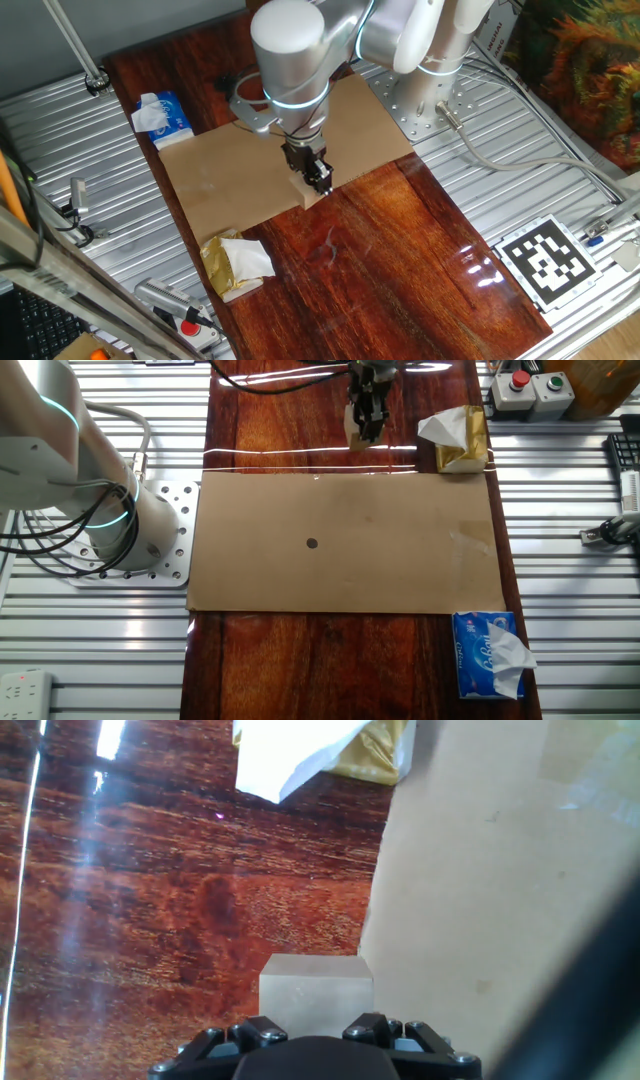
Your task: Grab the block and place it at the designated location
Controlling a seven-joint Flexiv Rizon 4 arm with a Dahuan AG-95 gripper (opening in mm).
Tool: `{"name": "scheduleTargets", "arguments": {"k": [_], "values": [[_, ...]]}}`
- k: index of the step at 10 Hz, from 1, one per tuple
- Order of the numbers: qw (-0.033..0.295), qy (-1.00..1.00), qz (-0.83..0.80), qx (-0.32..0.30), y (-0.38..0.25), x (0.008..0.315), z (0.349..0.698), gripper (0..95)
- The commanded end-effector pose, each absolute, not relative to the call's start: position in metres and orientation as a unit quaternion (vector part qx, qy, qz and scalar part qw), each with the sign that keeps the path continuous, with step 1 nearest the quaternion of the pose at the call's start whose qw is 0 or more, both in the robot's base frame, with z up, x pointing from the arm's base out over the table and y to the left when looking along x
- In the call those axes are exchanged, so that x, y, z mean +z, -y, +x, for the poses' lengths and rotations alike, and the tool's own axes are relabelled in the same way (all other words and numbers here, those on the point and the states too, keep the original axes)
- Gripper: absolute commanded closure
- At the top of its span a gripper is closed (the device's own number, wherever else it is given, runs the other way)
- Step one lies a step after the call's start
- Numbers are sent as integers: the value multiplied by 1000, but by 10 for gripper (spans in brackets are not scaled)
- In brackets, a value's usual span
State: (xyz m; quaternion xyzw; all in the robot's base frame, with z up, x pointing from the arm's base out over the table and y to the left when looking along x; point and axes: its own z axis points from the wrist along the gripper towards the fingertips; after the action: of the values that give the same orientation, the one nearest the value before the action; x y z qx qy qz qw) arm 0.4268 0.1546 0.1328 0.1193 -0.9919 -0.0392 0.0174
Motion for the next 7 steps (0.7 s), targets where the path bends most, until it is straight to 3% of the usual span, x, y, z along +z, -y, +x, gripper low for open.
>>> {"name": "scheduleTargets", "arguments": {"k": [1, 7], "values": [[23, 994, 104, -32, -156, 133, 427, 570], [31, 999, 14, -9, -156, 133, 427, 570]]}}
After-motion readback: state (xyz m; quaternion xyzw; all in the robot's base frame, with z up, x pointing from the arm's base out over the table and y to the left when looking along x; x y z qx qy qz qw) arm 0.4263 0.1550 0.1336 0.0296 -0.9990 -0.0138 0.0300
